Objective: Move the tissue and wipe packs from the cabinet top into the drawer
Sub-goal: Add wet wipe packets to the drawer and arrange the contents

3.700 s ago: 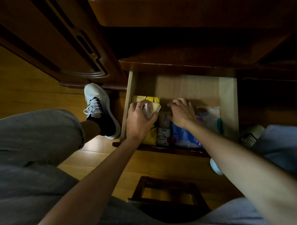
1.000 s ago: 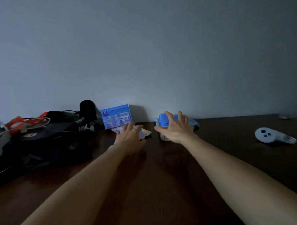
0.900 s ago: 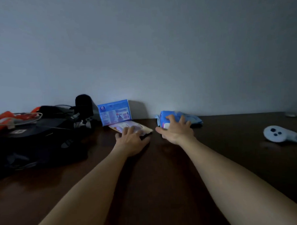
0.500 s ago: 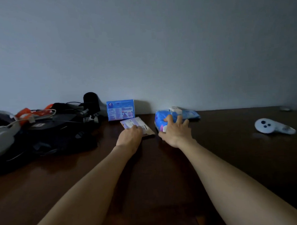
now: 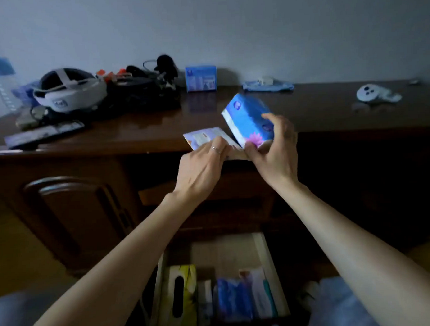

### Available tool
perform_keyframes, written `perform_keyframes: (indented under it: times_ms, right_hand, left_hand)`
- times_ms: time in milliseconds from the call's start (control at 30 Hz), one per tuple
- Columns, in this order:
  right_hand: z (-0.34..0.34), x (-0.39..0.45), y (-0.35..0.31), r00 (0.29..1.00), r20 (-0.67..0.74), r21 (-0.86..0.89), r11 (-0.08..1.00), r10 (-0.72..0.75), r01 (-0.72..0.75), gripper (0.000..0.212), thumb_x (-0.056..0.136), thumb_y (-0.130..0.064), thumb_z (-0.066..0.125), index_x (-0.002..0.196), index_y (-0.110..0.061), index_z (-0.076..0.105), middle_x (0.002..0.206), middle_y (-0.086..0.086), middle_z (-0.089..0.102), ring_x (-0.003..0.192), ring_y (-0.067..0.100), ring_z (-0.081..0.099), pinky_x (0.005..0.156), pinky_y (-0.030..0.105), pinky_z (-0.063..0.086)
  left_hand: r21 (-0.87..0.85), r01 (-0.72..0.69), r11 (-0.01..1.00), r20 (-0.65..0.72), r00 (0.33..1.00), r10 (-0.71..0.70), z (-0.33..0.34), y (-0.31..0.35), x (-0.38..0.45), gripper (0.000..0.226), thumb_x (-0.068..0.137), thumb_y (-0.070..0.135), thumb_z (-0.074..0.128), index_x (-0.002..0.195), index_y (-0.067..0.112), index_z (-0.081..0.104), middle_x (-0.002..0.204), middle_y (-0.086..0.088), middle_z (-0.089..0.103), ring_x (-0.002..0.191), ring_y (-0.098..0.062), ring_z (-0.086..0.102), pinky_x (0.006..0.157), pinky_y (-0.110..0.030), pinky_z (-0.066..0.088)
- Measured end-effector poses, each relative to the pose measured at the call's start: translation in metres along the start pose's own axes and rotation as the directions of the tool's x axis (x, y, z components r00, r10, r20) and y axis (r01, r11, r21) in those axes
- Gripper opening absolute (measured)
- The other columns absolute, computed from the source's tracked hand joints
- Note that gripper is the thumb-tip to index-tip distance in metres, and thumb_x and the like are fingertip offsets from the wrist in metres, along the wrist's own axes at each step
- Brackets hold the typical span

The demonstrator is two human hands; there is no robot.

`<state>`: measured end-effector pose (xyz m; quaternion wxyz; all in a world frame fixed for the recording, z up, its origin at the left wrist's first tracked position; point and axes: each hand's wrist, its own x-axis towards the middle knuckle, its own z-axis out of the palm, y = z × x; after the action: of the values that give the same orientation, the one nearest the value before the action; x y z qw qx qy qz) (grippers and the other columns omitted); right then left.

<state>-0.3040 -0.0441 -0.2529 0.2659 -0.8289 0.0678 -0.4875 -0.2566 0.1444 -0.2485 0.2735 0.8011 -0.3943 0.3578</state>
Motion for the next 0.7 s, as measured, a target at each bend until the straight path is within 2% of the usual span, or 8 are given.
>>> perform_keyframes:
  times_ms: [100,167,200,300,400,533,633,700]
  right_hand:
    - [-0.013,-0.069,0.001,1.000,0.017,0.199,0.980,0.007,-0.011,0.068,0.082,-0.044,0.074,0.140,-0.017,0.048,0.137,0.000,0.048,0.123,0.024,0.052,0.103,0.036,0.044]
    - [-0.015,-0.110,0.011,0.995,0.090,0.245,0.968,0.034,-0.055,0.070,0.084,-0.047,0.071,0.142,-0.017,0.047,0.139,0.001,0.049,0.125,0.022,0.053,0.104,0.033,0.043]
    - [-0.014,-0.128,0.019,0.988,0.147,0.239,0.967,0.049,-0.084,0.070,0.083,-0.045,0.069,0.143,-0.017,0.047,0.138,0.002,0.050,0.125,0.021,0.053,0.104,0.033,0.044]
    - [-0.005,-0.174,0.050,0.913,0.370,0.128,0.964,0.171,-0.232,0.067,0.077,-0.043,0.067,0.141,-0.032,0.048,0.135,-0.007,0.051,0.123,0.015,0.054,0.102,0.035,0.046]
    - [0.008,-0.212,0.087,0.742,0.558,-0.082,0.914,0.372,-0.397,0.064,0.073,-0.053,0.064,0.134,-0.047,0.046,0.131,-0.016,0.051,0.117,0.011,0.055,0.093,0.034,0.047]
    - [0.031,-0.255,0.131,0.504,0.694,-0.326,0.848,0.514,-0.418,0.067,0.072,-0.064,0.060,0.134,-0.050,0.040,0.131,-0.014,0.049,0.114,0.014,0.055,0.085,0.033,0.045]
    - [0.055,-0.274,0.151,0.406,0.698,-0.407,0.793,0.590,-0.454,0.070,0.072,-0.069,0.058,0.135,-0.050,0.036,0.134,-0.010,0.047,0.118,0.021,0.054,0.084,0.035,0.042]
    - [0.074,-0.282,0.159,0.356,0.699,-0.423,0.760,0.620,-0.494,0.077,0.070,-0.073,0.056,0.140,-0.048,0.034,0.139,-0.007,0.047,0.122,0.024,0.053,0.088,0.036,0.042]
  left_hand:
    - [0.069,-0.209,0.975,-0.084,0.973,0.215,-0.012,0.005,-0.048,0.007,0.098,0.021,0.053,0.092,0.019,0.051,0.076,0.001,0.058,0.071,-0.016,0.056,0.042,-0.034,0.039]
    - [0.025,-0.256,0.966,-0.002,0.967,0.256,-0.003,0.002,-0.082,0.003,0.096,0.020,0.057,0.097,0.020,0.053,0.079,0.002,0.057,0.073,-0.017,0.059,0.043,-0.035,0.042]
    - [-0.012,-0.216,0.976,0.066,0.974,0.216,0.004,-0.001,-0.099,0.006,0.095,0.022,0.057,0.099,0.021,0.052,0.080,0.003,0.058,0.072,-0.017,0.062,0.043,-0.035,0.044]
    - [-0.099,0.156,0.983,0.295,0.948,-0.121,0.034,-0.014,-0.153,0.011,0.093,0.038,0.044,0.097,0.028,0.045,0.087,0.010,0.060,0.072,-0.017,0.065,0.051,-0.032,0.049]
    - [-0.109,0.532,0.840,0.407,0.795,-0.450,0.063,-0.040,-0.198,0.015,0.097,0.047,0.036,0.092,0.035,0.042,0.078,0.017,0.061,0.070,-0.007,0.061,0.058,-0.026,0.044]
    - [-0.058,0.719,0.693,0.446,0.639,-0.626,0.086,-0.072,-0.236,0.013,0.106,0.031,0.042,0.096,0.035,0.048,0.073,0.016,0.056,0.066,-0.004,0.058,0.052,-0.027,0.045]
    - [-0.055,0.837,0.545,0.494,0.497,-0.713,0.100,-0.091,-0.256,0.020,0.104,0.029,0.048,0.101,0.017,0.063,0.075,0.017,0.056,0.078,-0.018,0.062,0.058,-0.016,0.041]
    - [-0.096,0.923,0.373,0.512,0.367,-0.777,0.107,-0.102,-0.273,0.022,0.106,0.025,0.047,0.098,0.012,0.062,0.081,0.002,0.064,0.090,-0.029,0.067,0.060,-0.021,0.044]
